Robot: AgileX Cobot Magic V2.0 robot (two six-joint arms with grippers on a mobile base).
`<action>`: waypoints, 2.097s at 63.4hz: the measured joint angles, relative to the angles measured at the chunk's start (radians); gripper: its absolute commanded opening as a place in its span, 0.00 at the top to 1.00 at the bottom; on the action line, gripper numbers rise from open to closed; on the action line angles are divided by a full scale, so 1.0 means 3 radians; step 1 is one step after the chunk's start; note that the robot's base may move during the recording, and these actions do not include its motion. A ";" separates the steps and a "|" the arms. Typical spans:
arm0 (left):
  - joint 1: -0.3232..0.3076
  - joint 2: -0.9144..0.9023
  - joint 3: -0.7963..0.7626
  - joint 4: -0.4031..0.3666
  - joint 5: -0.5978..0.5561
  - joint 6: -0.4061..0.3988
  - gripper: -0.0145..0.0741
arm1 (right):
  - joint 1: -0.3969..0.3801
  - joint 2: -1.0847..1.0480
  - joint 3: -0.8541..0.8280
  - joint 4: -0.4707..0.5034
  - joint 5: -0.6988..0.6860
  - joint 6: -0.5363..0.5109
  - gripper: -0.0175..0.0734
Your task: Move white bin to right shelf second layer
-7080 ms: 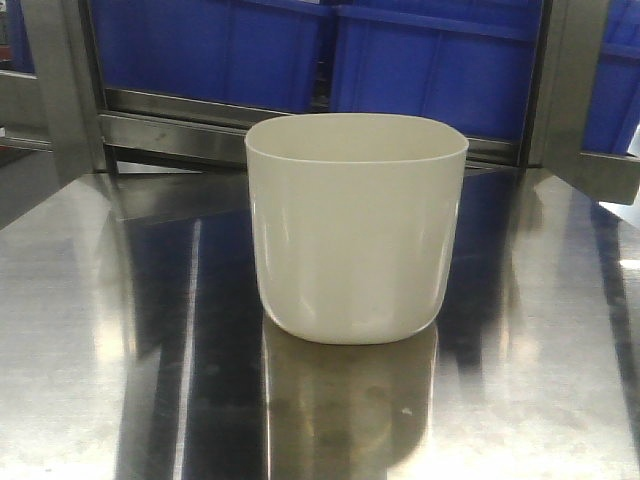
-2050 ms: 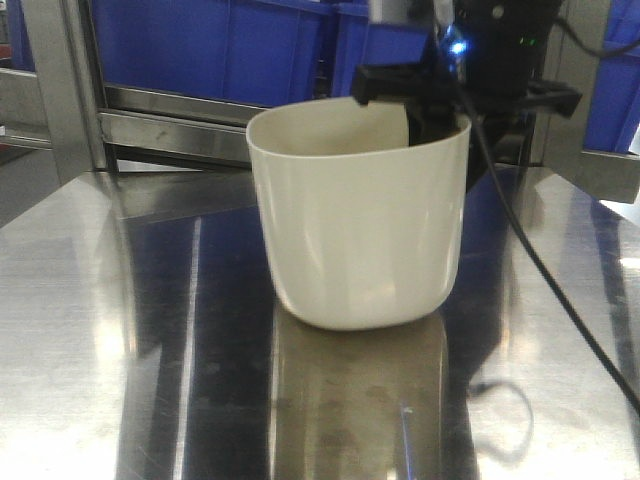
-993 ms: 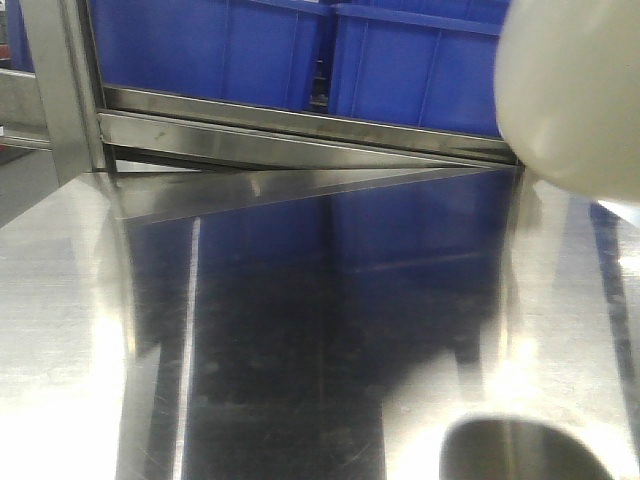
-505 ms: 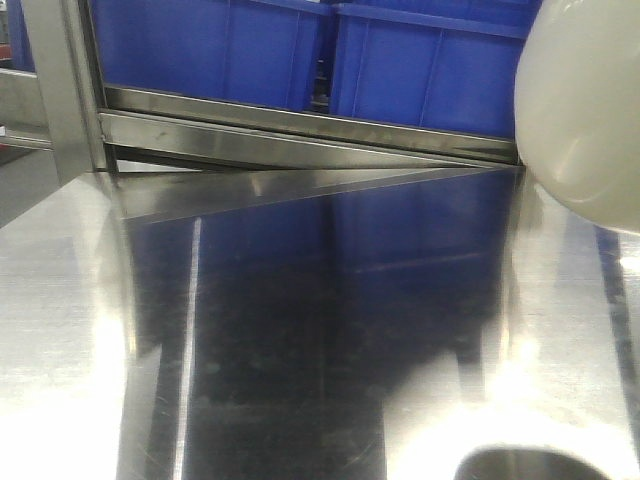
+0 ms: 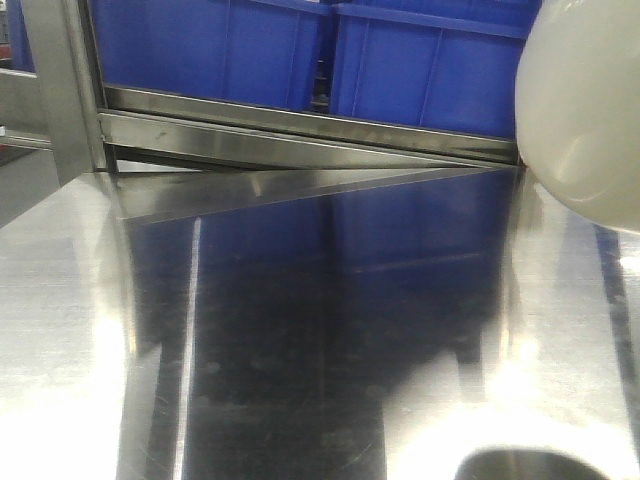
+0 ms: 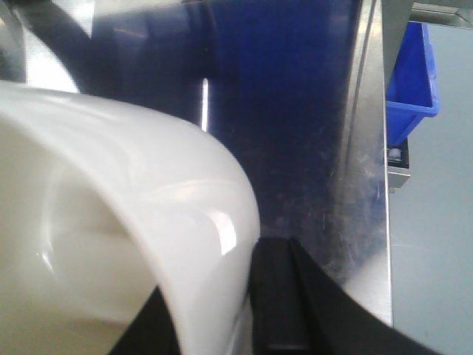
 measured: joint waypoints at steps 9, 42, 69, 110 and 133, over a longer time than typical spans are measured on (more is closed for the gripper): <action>0.0000 0.0000 0.0000 0.0000 0.0000 0.0000 0.74 | 0.0000 0.0000 0.0000 0.0000 0.0000 0.0000 0.75; 0.0000 0.0000 0.0000 0.0000 0.0000 0.0000 0.74 | 0.0000 0.0000 0.0000 0.0000 0.0000 0.0000 0.75; 0.0000 0.0000 0.0000 0.0000 0.0000 0.0000 0.74 | 0.0000 0.0000 0.0000 0.0000 0.0000 0.0000 0.75; 0.0000 0.0000 0.0000 0.0000 0.0000 0.0000 0.74 | 0.0000 -0.0005 0.0000 0.0008 0.0000 0.0000 0.75; 0.0000 0.0000 0.0000 0.0000 0.0000 0.0000 0.74 | 0.0000 -0.0005 0.0000 0.0008 0.0000 0.0000 0.75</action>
